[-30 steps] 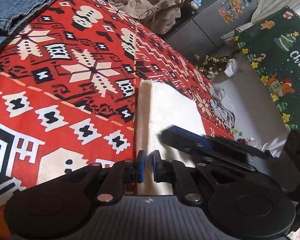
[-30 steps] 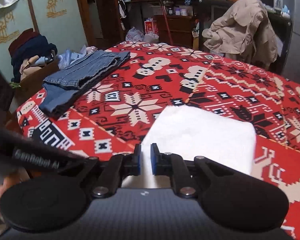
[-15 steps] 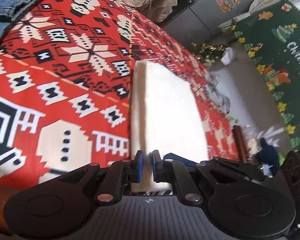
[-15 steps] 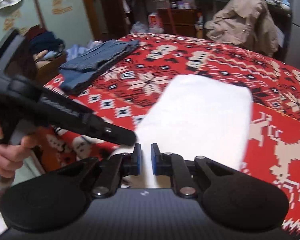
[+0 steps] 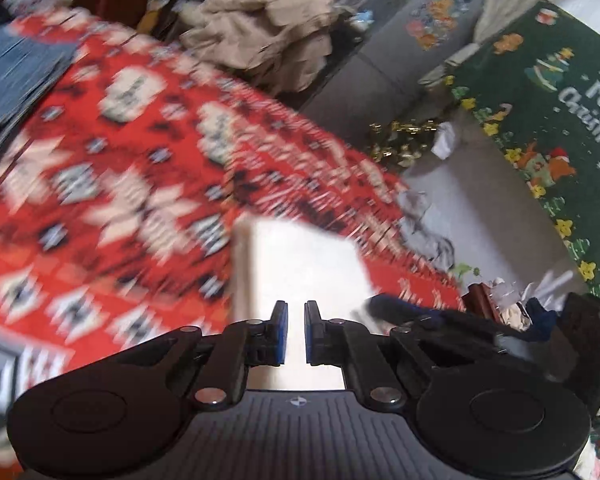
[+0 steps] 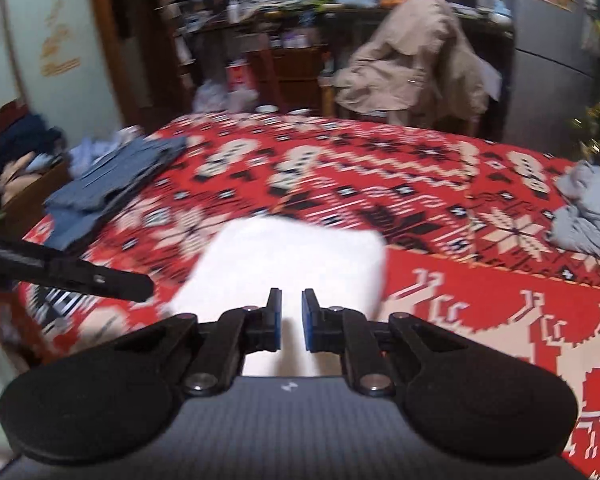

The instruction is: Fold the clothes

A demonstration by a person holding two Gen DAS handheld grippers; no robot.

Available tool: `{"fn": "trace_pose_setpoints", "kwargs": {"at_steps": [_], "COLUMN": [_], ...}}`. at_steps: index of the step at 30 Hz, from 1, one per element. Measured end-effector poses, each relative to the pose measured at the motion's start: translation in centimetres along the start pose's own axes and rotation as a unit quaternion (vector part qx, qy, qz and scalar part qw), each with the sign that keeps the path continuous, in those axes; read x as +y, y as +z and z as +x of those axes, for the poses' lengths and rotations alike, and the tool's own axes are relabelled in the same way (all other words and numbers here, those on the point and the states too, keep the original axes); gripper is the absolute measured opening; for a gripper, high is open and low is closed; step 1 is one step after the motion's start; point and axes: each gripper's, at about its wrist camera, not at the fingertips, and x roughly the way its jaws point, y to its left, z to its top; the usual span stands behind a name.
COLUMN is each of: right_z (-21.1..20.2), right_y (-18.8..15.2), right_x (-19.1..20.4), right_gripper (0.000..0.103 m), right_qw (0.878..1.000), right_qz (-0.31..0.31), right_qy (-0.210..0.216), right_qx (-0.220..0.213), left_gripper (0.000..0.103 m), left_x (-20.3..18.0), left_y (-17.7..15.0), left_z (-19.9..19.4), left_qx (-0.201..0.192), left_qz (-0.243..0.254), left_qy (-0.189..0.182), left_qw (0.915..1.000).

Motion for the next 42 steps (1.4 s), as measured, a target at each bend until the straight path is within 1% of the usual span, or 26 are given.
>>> {"fn": "trace_pose_setpoints", "kwargs": {"at_steps": [3, 5, 7, 9, 12, 14, 16, 17, 19, 22, 24, 26, 28, 29, 30, 33, 35, 38, 42], "right_z": [1.6, 2.9, 3.7, 3.9, 3.9, 3.8, 3.8, 3.7, 3.4, 2.4, 1.4, 0.6, 0.3, 0.3, 0.3, 0.5, 0.3, -0.2, -1.0], "right_y": [0.4, 0.4, 0.2, -0.1, -0.3, -0.5, -0.6, -0.7, -1.0, -1.3, -1.4, -1.5, -1.6, -1.7, -1.8, -2.7, -3.5, -4.0, -4.1], "right_x": [-0.6, 0.0, 1.0, 1.7, 1.3, 1.1, 1.0, 1.0, 1.0, 0.9, 0.8, 0.6, 0.5, 0.5, 0.5, 0.8, 0.8, 0.8, 0.7], "right_gripper": [0.013, 0.013, 0.013, 0.013, 0.013, 0.013, 0.013, 0.013, 0.013, 0.012, 0.013, 0.013, 0.013, 0.013, 0.013, 0.013, 0.013, 0.013, 0.013], "right_qw": [1.0, 1.0, 1.0, 1.0, 1.0, 1.0, 1.0, 1.0, 1.0, 0.999, 0.999, 0.999, 0.999, 0.999, 0.999, 0.999, 0.999, 0.999, 0.998], "right_qz": [0.012, 0.012, 0.003, -0.006, 0.008, 0.01, 0.01, 0.01, 0.013, 0.018, 0.022, 0.025, 0.026, 0.025, 0.025, 0.026, 0.031, 0.034, 0.036], "right_qy": [-0.003, 0.004, 0.002, -0.009, 0.005, 0.011, 0.015, 0.016, 0.019, 0.025, 0.028, 0.025, 0.022, 0.021, 0.02, 0.021, 0.022, 0.026, 0.033], "right_qx": [0.005, 0.014, 0.017, 0.014, 0.016, 0.017, 0.019, 0.019, 0.02, 0.022, 0.019, 0.013, 0.013, 0.015, 0.017, 0.028, 0.027, 0.026, 0.026], "left_gripper": [0.007, 0.007, 0.007, 0.002, 0.003, 0.003, 0.003, 0.003, 0.003, 0.002, 0.003, 0.003, 0.003, 0.003, 0.003, 0.003, 0.003, 0.003, 0.002], "left_x": [-1.2, -1.6, -1.6, -1.0, -0.2, -0.3, -1.0, -1.2, -1.3, -1.2, -1.5, -2.0, -2.6, -2.7, -2.6, -2.3, -2.2, -2.8, -2.8], "left_y": [1.6, 2.2, 2.5, 2.5, 2.4, 2.3, 2.0, 2.0, 2.1, 2.5, 2.5, 2.4, 2.3, 2.2, 2.1, 2.2, 2.3, 2.1, 3.2], "left_z": [2.4, 4.0, 5.5, 6.5, 6.6, 6.5, 6.5, 6.6, 6.5, 6.1, 5.4, 5.2, 6.0, 6.6, 7.1, 7.9, 8.2, 8.7, 8.6], "left_qx": [-0.001, 0.005, 0.018, 0.033, 0.027, 0.021, 0.013, 0.014, 0.016, 0.013, 0.006, 0.008, 0.018, 0.023, 0.023, 0.015, 0.015, 0.009, 0.017], "left_qz": [0.012, 0.017, 0.025, 0.03, 0.029, 0.044, 0.081, 0.091, 0.089, 0.074, 0.069, 0.072, 0.087, 0.096, 0.102, 0.114, 0.118, 0.159, 0.147], "left_qy": [-0.004, -0.002, 0.016, 0.035, 0.025, 0.036, 0.066, 0.07, 0.073, 0.065, 0.044, 0.022, 0.037, 0.051, 0.057, 0.06, 0.063, 0.077, 0.081], "left_qw": [0.9999, 0.9998, 0.9994, 0.9984, 0.9989, 0.9981, 0.9944, 0.9933, 0.9933, 0.9951, 0.9967, 0.9971, 0.9953, 0.9938, 0.9928, 0.9916, 0.991, 0.9843, 0.9856]}}
